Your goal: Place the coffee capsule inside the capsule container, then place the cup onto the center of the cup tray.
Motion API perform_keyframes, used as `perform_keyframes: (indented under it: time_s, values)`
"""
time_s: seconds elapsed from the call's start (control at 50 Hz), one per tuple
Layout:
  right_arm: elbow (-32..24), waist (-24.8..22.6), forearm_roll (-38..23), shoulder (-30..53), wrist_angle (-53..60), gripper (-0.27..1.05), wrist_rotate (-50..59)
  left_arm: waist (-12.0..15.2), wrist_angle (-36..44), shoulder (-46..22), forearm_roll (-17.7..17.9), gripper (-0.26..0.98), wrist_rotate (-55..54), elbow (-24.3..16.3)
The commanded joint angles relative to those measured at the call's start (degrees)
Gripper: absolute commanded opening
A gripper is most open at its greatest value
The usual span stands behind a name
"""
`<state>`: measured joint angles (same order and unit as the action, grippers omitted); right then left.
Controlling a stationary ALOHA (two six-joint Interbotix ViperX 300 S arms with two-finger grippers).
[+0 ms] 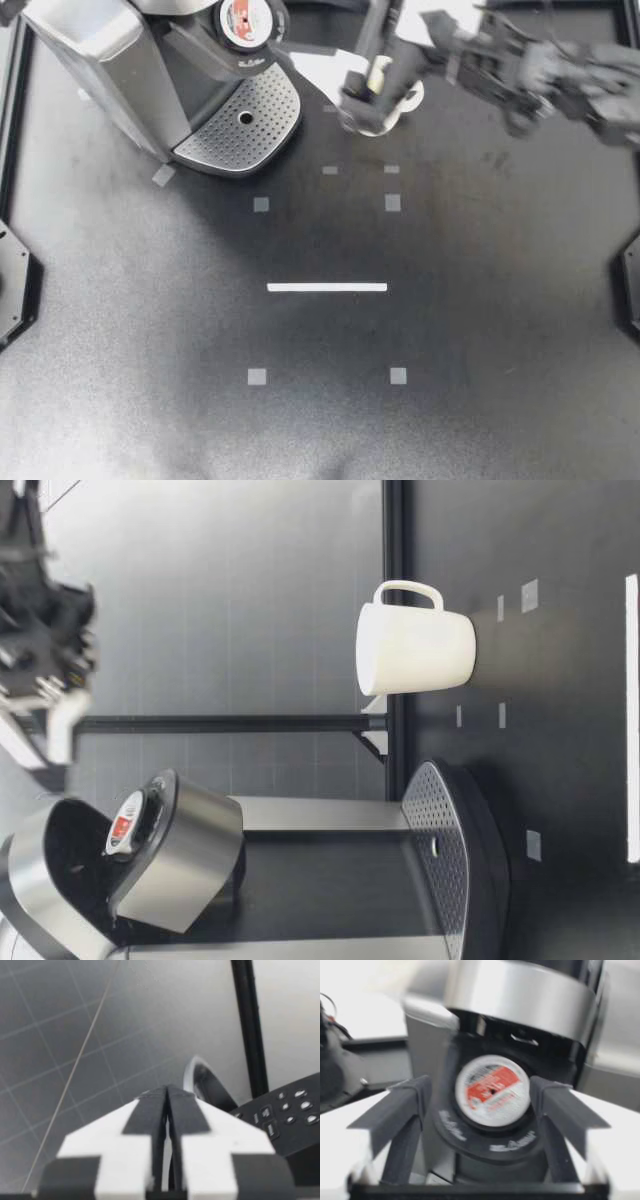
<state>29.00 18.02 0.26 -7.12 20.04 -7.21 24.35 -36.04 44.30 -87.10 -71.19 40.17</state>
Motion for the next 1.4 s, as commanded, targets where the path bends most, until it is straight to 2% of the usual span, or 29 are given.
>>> perform_keyframes:
  time_s: [0.0, 0.14, 0.42, 0.84, 1.38]
  values:
    - [1.0, -1.1, 0.1, -3.6, 2.0, 0.74, 0.1, 1.8, 0.1, 0.0, -0.4, 0.07, -1.3, 0.0]
    - [4.1, -2.5, 0.2, -6.1, 4.8, 0.7, 0.2, 3.3, 0.1, -0.4, -0.5, 0.07, -3.3, 1.1]
    - [9.8, -3.4, 0.4, -9.3, 12.0, 0.49, 3.1, 3.6, 0.3, -2.2, -0.6, 0.07, -4.2, 2.6]
    - [12.9, -3.4, 0.4, -10.9, 15.4, 0.49, 4.7, 3.6, 6.7, -3.5, -0.6, 0.07, -6.2, 2.7]
    - [15.6, -4.0, 0.4, -13.2, 18.3, 0.49, 4.7, 3.5, 30.8, -5.1, -0.4, 0.07, -7.7, 1.0]
